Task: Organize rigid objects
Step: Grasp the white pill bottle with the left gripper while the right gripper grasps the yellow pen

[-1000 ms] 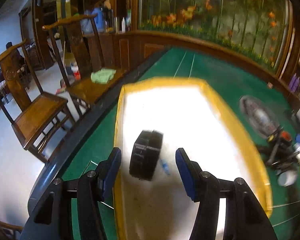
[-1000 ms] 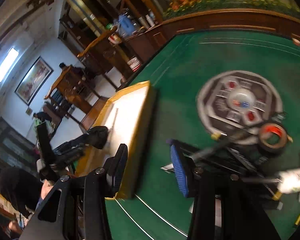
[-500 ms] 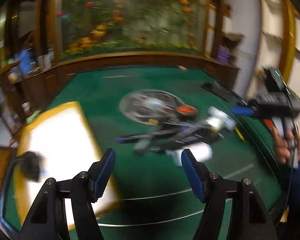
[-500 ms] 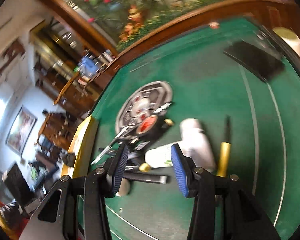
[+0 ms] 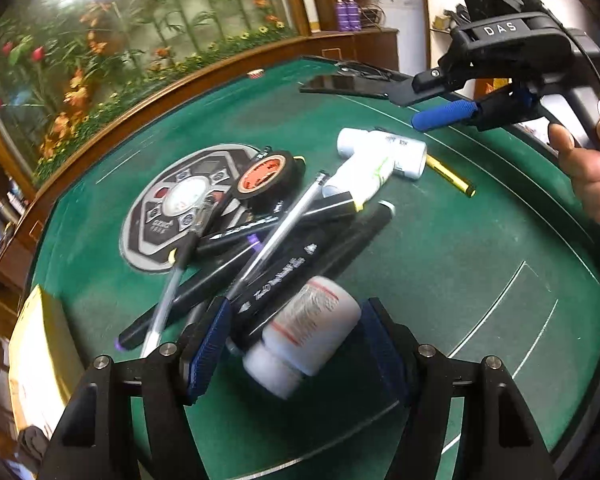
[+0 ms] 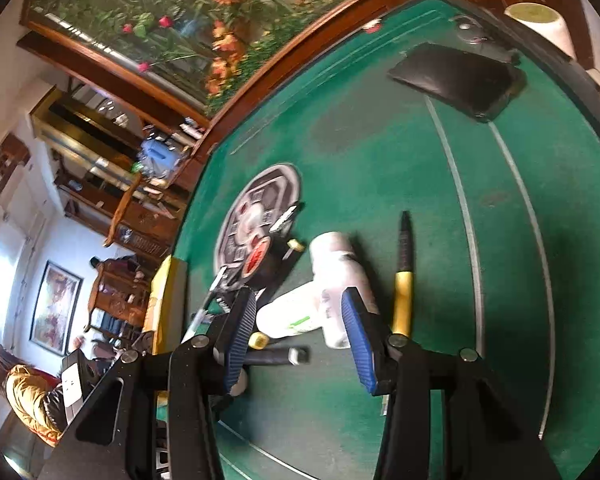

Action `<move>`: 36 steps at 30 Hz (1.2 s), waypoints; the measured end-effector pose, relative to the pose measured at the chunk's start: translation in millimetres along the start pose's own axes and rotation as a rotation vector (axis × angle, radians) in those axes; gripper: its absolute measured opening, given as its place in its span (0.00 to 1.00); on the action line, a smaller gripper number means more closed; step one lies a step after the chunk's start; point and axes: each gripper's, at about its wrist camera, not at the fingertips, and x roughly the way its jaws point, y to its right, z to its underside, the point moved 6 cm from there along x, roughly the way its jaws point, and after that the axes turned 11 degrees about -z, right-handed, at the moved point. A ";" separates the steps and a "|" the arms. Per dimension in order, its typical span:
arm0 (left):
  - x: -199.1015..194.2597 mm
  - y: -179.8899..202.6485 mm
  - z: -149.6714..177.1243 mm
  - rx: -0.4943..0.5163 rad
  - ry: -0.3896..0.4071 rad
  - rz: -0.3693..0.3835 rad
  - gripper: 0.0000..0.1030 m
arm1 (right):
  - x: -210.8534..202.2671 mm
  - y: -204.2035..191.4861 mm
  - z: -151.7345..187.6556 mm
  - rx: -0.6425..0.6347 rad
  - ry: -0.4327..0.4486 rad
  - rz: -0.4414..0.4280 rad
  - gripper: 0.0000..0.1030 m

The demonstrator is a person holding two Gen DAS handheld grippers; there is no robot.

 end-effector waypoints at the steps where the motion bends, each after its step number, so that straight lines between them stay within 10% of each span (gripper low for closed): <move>1: -0.2 0.7 1.1 -0.005 -0.004 0.009 0.52 | -0.6 1.3 -0.5 0.000 0.001 0.010 0.42; 24: 1.2 14.2 21.8 -0.241 -0.111 0.048 0.45 | 27.0 16.5 14.3 -0.322 -0.088 0.540 0.29; 26: 1.6 14.1 22.5 -0.253 -0.112 0.044 0.39 | 29.6 15.8 16.3 -0.338 -0.099 0.532 0.08; 36: -25.5 11.5 16.0 -0.320 0.020 0.045 0.36 | -7.5 8.9 -3.9 -0.208 0.068 0.362 0.08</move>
